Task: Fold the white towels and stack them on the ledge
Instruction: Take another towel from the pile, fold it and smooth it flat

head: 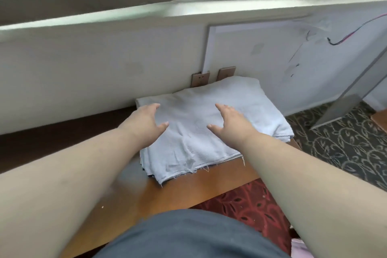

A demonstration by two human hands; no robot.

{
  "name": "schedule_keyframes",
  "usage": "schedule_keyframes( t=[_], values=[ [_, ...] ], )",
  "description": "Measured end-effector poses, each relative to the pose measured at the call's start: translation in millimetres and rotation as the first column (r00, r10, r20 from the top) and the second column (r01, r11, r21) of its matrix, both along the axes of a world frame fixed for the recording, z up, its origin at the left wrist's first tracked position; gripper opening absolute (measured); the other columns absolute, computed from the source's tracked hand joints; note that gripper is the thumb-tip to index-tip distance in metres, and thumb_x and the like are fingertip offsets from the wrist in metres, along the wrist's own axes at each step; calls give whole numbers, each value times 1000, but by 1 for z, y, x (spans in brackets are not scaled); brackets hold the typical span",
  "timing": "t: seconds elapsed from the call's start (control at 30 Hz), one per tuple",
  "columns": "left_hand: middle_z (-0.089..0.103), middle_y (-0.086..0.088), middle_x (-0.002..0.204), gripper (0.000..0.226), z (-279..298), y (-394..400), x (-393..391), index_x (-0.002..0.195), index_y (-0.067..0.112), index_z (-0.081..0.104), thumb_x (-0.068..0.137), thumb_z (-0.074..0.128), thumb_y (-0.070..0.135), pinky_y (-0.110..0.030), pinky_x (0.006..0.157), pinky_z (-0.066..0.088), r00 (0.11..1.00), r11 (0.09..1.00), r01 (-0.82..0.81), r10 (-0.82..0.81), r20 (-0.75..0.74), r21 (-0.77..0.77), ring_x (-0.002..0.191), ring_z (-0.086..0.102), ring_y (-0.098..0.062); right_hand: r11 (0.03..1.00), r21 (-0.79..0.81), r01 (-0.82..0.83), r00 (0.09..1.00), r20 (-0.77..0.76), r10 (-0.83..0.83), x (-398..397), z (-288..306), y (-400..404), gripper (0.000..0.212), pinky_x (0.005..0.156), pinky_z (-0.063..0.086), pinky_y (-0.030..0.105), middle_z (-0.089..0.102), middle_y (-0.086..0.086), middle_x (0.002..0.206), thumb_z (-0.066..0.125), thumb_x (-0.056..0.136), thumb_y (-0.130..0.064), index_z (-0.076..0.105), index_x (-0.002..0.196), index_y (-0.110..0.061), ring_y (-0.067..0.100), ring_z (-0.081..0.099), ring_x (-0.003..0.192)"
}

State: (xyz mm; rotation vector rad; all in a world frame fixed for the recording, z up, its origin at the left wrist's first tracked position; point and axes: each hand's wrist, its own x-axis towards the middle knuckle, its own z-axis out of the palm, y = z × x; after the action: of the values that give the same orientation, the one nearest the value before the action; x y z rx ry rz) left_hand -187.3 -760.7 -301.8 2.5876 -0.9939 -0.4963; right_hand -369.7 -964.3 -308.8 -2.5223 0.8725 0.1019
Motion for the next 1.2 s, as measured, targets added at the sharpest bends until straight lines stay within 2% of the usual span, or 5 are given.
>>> schedule_keyframes(
  t=[0.37, 0.8, 0.9, 1.07, 1.2],
  values=[
    [26, -8, 158, 78, -51, -107, 34, 155, 22, 18, 92, 55, 49, -31, 113, 22, 993, 993, 66, -56, -100, 100, 144, 25, -23, 999, 32, -30, 995, -91, 33, 43, -33, -99, 82, 123, 13, 39, 13, 1, 165, 54, 93, -57, 13, 158, -28, 17, 4, 152],
    [36, -18, 151, 49, -80, -274, 64, 146, 4, 35, 102, 41, 23, -31, 110, 28, 987, 970, 137, -118, -105, 200, 137, 35, -30, 948, -42, -315, 930, -213, 300, 132, -76, -250, 72, 121, 17, 46, 19, 10, 163, 44, 97, -56, 23, 156, -20, 28, 13, 150],
    [29, -17, 156, 53, -97, -296, 64, 151, 6, 26, 103, 38, 23, -29, 113, 22, 985, 959, 150, -125, -118, 241, 142, 29, -30, 940, -3, -342, 904, -275, 328, 140, -94, -270, 65, 121, 11, 51, 17, 7, 165, 37, 99, -52, 22, 156, -24, 27, 9, 152],
    [25, -9, 159, 58, -118, -311, 75, 153, 16, 21, 101, 39, 34, -34, 116, 24, 994, 927, 88, -60, -87, 364, 143, 27, -28, 940, -54, -338, 928, -188, 323, 142, -113, -283, 58, 111, 20, 47, 39, 4, 152, 35, 97, -53, 36, 149, -29, 27, 28, 142],
    [42, -11, 145, 57, -119, -312, 84, 144, 23, 40, 94, 48, 50, -37, 108, 36, 1000, 918, 26, -21, -17, 396, 133, 40, -31, 937, -146, -318, 943, -156, 295, 151, -113, -293, 58, 100, 26, 45, 53, 3, 128, 46, 84, -64, 56, 131, -31, 30, 41, 124]
  ],
)
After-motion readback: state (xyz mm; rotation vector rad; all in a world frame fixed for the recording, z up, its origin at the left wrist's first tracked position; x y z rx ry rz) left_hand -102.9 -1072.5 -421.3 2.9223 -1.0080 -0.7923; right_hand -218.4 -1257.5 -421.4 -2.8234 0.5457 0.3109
